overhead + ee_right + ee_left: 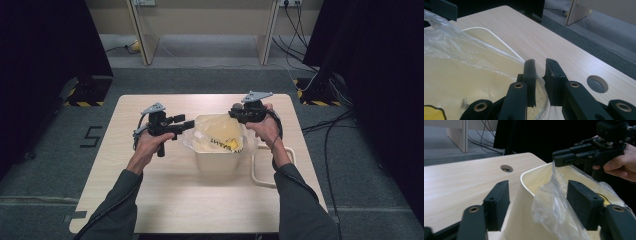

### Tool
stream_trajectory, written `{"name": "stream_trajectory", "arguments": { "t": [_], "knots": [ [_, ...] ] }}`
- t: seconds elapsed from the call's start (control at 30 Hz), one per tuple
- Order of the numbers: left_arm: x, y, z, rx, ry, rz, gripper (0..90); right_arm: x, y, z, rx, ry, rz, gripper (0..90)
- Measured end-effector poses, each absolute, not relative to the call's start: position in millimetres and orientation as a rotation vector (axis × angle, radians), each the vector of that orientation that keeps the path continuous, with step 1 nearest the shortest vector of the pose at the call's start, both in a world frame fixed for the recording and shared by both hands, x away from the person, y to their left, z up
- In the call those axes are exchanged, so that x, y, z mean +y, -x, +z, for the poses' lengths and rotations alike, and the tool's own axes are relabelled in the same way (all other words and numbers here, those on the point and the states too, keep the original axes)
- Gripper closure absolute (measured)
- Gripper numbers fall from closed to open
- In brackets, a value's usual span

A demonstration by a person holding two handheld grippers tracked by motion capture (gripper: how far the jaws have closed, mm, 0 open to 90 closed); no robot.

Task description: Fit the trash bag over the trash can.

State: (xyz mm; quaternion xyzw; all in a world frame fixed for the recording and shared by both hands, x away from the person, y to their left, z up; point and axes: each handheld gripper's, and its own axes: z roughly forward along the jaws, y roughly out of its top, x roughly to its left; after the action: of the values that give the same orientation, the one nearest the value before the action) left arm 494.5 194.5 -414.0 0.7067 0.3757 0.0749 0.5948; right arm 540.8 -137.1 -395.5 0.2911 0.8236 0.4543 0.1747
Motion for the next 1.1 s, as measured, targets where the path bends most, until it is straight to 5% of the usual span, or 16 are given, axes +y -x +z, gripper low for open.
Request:
{"name": "stream_trajectory", "arguments": {
  "t": [0.17,0.33,0.7,1.1],
  "knots": [
    [189.7,-502.6,-421.4,0.838,-1.633,0.189,74.2,-137.1,-540.9,-395.7,2.333,-0.827,1.29,78.9],
    [187.8,-513.9,-429.3,0.866,-1.574,0.201,87.8,-137.6,-541.0,-396.4,2.33,-0.831,1.3,78.8],
    [187.1,-522.5,-445.6,0.956,-1.559,0.222,89.0,-140.1,-540.6,-397.5,2.309,-0.85,1.329,77.1],
    [184.4,-520.3,-449.4,0.959,-1.628,0.233,88.6,-158.0,-531.0,-389.2,2.221,-0.945,1.377,63.0]
  ]
}}
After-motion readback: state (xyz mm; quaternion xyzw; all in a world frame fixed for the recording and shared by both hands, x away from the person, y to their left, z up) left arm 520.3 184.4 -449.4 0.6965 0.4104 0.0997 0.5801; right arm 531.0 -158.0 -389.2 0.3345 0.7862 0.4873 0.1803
